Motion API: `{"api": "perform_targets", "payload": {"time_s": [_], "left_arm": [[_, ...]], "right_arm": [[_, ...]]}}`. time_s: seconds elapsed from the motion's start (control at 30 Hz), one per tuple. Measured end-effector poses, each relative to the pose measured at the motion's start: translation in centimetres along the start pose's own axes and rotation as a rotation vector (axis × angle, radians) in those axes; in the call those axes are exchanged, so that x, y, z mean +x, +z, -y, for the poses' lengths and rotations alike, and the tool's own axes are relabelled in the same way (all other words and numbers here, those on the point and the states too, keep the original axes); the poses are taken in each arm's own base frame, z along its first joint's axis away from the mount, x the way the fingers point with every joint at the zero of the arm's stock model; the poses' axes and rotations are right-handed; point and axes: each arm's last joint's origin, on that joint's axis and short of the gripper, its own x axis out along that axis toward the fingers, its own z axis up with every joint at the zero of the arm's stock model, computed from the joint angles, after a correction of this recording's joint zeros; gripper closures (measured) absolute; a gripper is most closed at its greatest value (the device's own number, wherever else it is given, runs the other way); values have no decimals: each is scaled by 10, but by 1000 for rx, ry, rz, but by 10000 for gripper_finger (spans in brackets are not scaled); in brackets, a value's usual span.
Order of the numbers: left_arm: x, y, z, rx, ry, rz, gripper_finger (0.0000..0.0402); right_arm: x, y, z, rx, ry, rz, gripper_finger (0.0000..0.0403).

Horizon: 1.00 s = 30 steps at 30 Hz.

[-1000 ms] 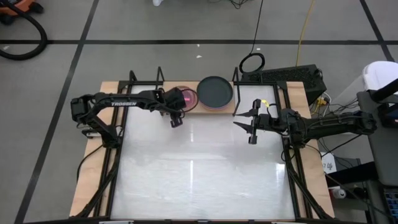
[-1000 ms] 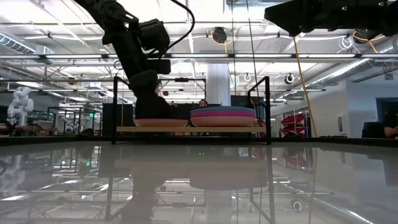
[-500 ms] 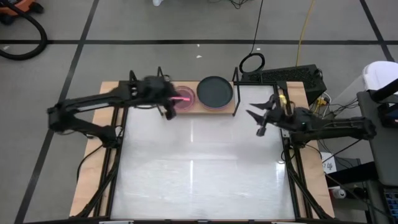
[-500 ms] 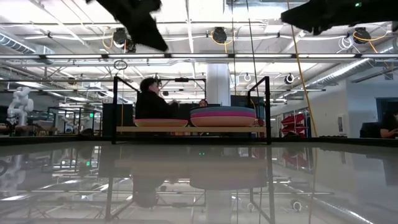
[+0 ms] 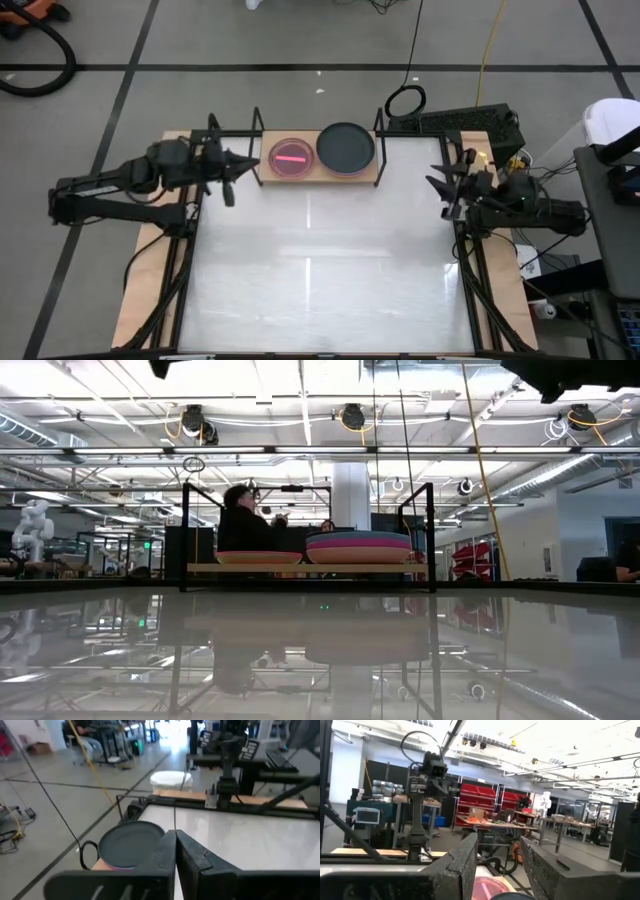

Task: Place and stack plates onto a shelf
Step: Return to Home Position

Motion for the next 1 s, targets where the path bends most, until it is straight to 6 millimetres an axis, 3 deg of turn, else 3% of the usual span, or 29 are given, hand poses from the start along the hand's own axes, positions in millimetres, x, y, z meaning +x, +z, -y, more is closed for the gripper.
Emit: {"api": "perform_targets", "payload": {"time_s": [0.17, 0.33, 0.6, 0.8, 1.0], "left_arm": [[-16, -27, 1, -39, 1, 109, 396], [-30, -56, 1, -62, -2, 195, 397], [-37, -101, 3, -130, -24, 286, 397], [-31, -136, 5, -181, -33, 320, 398], [-24, -164, 8, -186, -32, 375, 398]], "right_arm": [[-13, 6, 5, 19, -10, 44, 273], [-11, 2, 2, 41, 49, 12, 273], [-5, -39, -10, 115, 97, -118, 273], [-4, -75, -19, 177, 101, -205, 273], [-2, -88, -22, 213, 92, -143, 273]]}}
